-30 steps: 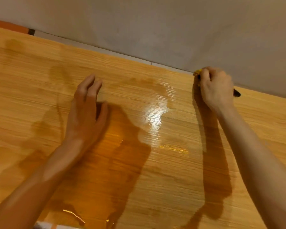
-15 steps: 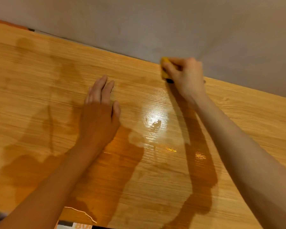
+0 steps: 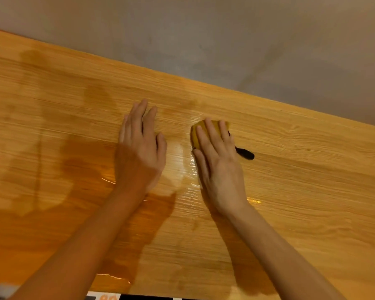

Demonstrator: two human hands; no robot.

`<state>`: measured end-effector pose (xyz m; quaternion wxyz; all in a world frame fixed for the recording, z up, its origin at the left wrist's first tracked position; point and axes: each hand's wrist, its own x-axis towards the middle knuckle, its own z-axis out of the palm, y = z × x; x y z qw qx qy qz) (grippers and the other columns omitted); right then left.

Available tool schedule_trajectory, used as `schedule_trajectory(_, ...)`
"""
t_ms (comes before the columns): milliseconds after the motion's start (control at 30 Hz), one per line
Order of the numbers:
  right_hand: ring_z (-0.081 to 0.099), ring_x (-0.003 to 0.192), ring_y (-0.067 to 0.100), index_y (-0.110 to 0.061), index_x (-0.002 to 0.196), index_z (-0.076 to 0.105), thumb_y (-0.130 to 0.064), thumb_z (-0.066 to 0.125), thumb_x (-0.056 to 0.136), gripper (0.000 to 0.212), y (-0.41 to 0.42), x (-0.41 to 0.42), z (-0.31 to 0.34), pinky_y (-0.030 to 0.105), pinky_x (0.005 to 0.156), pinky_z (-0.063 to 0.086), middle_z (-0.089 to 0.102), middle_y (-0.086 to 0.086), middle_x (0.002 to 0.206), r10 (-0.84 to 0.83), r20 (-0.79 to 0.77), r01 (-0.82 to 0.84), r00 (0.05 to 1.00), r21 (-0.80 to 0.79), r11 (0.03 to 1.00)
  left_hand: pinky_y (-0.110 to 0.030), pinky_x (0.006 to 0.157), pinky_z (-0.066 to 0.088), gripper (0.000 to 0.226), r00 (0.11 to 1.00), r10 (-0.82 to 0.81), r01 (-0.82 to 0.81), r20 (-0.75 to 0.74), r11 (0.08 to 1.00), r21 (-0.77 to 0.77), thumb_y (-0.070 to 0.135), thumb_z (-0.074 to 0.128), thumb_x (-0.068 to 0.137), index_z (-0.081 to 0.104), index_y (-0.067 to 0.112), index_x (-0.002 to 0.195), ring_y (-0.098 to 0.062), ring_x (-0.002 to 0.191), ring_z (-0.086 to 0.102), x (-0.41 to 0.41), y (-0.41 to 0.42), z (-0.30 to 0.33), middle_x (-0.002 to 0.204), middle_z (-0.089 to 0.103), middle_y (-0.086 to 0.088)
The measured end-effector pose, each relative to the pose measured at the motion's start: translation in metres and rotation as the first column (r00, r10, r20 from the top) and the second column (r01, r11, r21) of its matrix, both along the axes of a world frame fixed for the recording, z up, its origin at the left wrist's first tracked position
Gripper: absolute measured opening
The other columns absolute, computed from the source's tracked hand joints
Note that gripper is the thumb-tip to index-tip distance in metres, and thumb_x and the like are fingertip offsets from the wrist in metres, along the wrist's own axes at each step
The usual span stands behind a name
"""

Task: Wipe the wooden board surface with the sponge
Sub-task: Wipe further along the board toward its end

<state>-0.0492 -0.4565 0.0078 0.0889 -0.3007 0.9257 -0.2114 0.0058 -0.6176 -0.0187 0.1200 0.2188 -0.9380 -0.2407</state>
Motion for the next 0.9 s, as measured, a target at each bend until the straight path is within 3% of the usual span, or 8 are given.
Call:
schedule_trajectory(100,0.005,0.151,0.026,-0.022,0.150,0.031,-0.030,0.032,0.106,0.045,-0.028,-0.052,-0.002,0.050,0.122,0.005,0.021,0.000,0.161,-0.045,-0.036,0.048,0.998,0.082,0.995,-0.048,0.125,0.024,0.049,1.000,0.000,0.000,-0.003,1.000,-0.024,0.018,0.042,0.102,0.043,0.000,0.148,-0.035,0.149,0.034,0.000,0.000,0.000,0.157,0.039,-0.019)
schedule_trajectory(233,0.008,0.150,0.029,-0.018,0.148,0.038,-0.029,0.033,0.106,0.044,-0.066,-0.090,-0.004,0.048,0.123,0.007,0.027,0.004,0.159,-0.183,0.012,0.184,0.983,-0.023,0.983,-0.048,0.125,0.024,0.049,1.000,0.003,-0.004,-0.004,0.999,-0.038,0.016,0.044,0.101,0.044,0.000,0.147,-0.036,0.149,0.034,0.000,0.001,-0.001,0.157,0.039,-0.020)
schedule_trajectory(400,0.011,0.150,0.023,-0.018,0.144,0.044,-0.023,0.041,0.104,0.041,-0.015,0.012,0.000,0.040,0.124,0.006,0.031,0.002,0.157,0.120,0.022,-0.118,0.993,-0.058,0.991,-0.048,0.126,0.021,0.049,1.000,-0.005,0.006,0.020,0.999,-0.041,0.017,0.043,0.102,0.043,0.000,0.148,-0.035,0.151,0.031,-0.001,0.001,0.001,0.159,0.036,-0.019)
schedule_trajectory(467,0.014,0.150,0.024,-0.019,0.144,0.044,-0.023,0.040,0.104,0.041,-0.012,-0.002,0.001,0.042,0.124,0.009,0.033,0.002,0.156,0.171,0.030,-0.170,0.985,-0.032,0.985,-0.048,0.125,0.022,0.049,1.000,-0.002,0.002,0.017,0.999,-0.037,0.016,0.044,0.102,0.043,0.000,0.148,-0.035,0.151,0.031,-0.002,0.001,0.001,0.159,0.036,-0.019)
schedule_trajectory(600,0.009,0.150,0.027,-0.019,0.147,0.039,-0.025,0.034,0.105,0.042,-0.045,-0.091,-0.001,0.045,0.123,0.009,0.024,0.005,0.160,-0.141,0.011,0.141,0.990,-0.003,0.990,-0.049,0.124,0.026,0.047,1.000,0.004,-0.005,-0.021,0.999,-0.035,0.015,0.045,0.102,0.046,-0.002,0.146,-0.036,0.149,0.034,-0.001,0.000,-0.002,0.157,0.039,-0.020)
schedule_trajectory(700,0.007,0.151,0.026,-0.017,0.146,0.040,-0.024,0.036,0.106,0.042,-0.043,-0.069,-0.004,0.042,0.124,0.006,0.024,0.004,0.160,-0.255,0.054,0.259,0.966,-0.093,0.961,-0.050,0.122,0.028,0.046,1.000,-0.007,0.006,-0.028,0.999,-0.043,0.016,0.045,0.102,0.046,-0.002,0.145,-0.036,0.149,0.034,0.000,0.000,-0.003,0.157,0.040,-0.020)
schedule_trajectory(800,0.012,0.151,0.021,-0.018,0.143,0.045,-0.024,0.047,0.103,0.041,-0.008,0.017,-0.003,0.035,0.124,0.005,0.031,0.001,0.157,-0.070,0.034,0.074,0.997,-0.131,0.989,-0.048,0.123,0.028,0.046,1.000,-0.003,0.001,-0.023,0.999,-0.049,0.016,0.045,0.103,0.046,-0.001,0.145,-0.036,0.149,0.035,-0.001,-0.001,-0.003,0.157,0.040,-0.020)
schedule_trajectory(900,0.020,0.148,0.024,-0.019,0.140,0.050,-0.022,0.048,0.101,0.039,0.014,0.000,-0.004,0.039,0.123,0.010,0.038,0.003,0.153,0.119,0.015,-0.117,0.993,-0.066,0.991,-0.045,0.124,0.026,0.046,1.000,-0.002,0.001,-0.024,0.999,-0.045,0.016,0.045,0.103,0.046,-0.001,0.146,-0.036,0.148,0.035,-0.001,-0.001,-0.002,0.156,0.040,-0.019)
